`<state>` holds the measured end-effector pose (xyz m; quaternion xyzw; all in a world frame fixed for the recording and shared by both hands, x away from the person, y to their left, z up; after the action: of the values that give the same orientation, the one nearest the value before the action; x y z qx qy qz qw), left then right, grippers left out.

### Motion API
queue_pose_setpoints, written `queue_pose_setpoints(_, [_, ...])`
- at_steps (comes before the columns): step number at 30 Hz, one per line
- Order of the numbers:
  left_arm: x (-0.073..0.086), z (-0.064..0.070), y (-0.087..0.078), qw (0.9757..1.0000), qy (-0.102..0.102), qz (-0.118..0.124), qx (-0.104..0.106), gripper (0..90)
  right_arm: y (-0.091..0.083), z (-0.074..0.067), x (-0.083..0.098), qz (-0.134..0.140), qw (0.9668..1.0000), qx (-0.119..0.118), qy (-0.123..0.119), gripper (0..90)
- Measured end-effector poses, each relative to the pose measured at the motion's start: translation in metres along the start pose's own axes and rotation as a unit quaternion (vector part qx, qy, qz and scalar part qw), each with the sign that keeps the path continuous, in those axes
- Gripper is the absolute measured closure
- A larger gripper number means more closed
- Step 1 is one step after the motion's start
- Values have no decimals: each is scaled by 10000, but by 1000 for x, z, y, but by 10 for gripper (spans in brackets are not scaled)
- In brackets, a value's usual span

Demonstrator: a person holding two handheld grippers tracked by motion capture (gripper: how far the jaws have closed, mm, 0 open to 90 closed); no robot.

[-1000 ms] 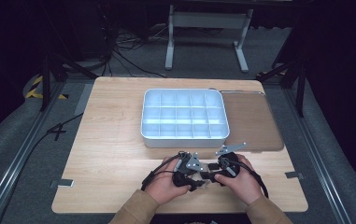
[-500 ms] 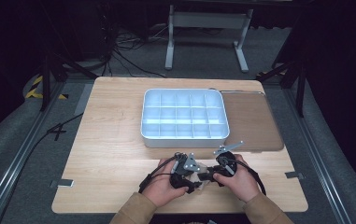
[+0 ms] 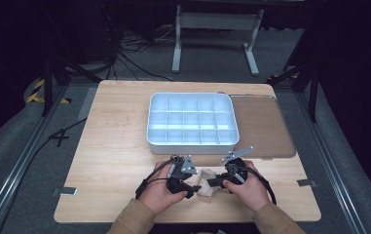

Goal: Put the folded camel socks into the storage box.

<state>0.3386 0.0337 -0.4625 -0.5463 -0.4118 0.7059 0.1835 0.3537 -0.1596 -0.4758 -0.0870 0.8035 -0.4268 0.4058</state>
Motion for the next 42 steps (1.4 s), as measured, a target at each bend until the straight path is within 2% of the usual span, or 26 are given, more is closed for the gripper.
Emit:
queue_pose_setpoints(3, [8,-3,-8,9999,-49,-68,-72,361,-2,0,-1,5,10000,7,-38,773])
queue_pose_setpoints(6, [15,-8,-16,9995,-249,-141,-118,377,-6,-1,-4,22,10000,29,-59,773])
queue_pose_setpoints(8, [19,-10,-22,9986,-477,-211,-123,386,-9,-2,-6,41,10000,40,-71,773])
queue_pose_setpoints(11, [22,-12,-29,9979,-635,-88,-116,387,-15,-3,-11,41,9999,89,-139,772])
queue_pose_setpoints(15, [26,-15,-34,9972,-726,-107,-165,385,-22,-3,-18,62,9998,98,-185,772])
queue_pose_setpoints(21, [30,-19,-38,9964,-794,-153,-250,378,-35,-1,-27,146,9996,37,-231,770])
queue_pose_setpoints(29, [31,-22,-41,9960,-851,-72,-255,375,-50,1,-38,224,9991,63,-357,769])
queue_pose_setpoints(31, [31,-23,-43,9962,-820,-58,-278,375,-53,2,-41,202,9977,1,-651,766])
queue_pose_setpoints(32, [32,-23,-43,9957,-883,-20,-266,375,-54,3,-42,220,9974,48,-683,766])
queue_pose_setpoints(35, [33,-25,-45,9957,-877,-49,-281,374,-59,4,-46,303,9971,87,-688,766])
queue_pose_setpoints(36, [34,-27,-46,9955,-894,-26,-313,374,-66,6,-50,369,9970,153,-656,765])
queue_pose_setpoints(41, [35,-29,-49,9947,-980,31,-315,374,-75,9,-58,382,9967,259,-670,765])
queue_pose_setpoints(42, [35,-29,-50,9950,-941,20,-325,374,-76,11,-60,396,9966,286,-665,765])
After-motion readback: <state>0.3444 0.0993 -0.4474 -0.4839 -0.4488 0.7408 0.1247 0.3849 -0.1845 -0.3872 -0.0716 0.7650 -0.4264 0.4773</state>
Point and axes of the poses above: each handheld gripper's, and its own axes: y roughly forward along the jaws, x roughly out of its underside, z roughly to its right, the point moved 3 cm from there along y, roughly forward along the jaws, and after that the axes turned 3 degrees about x, right-handed, at the moved point
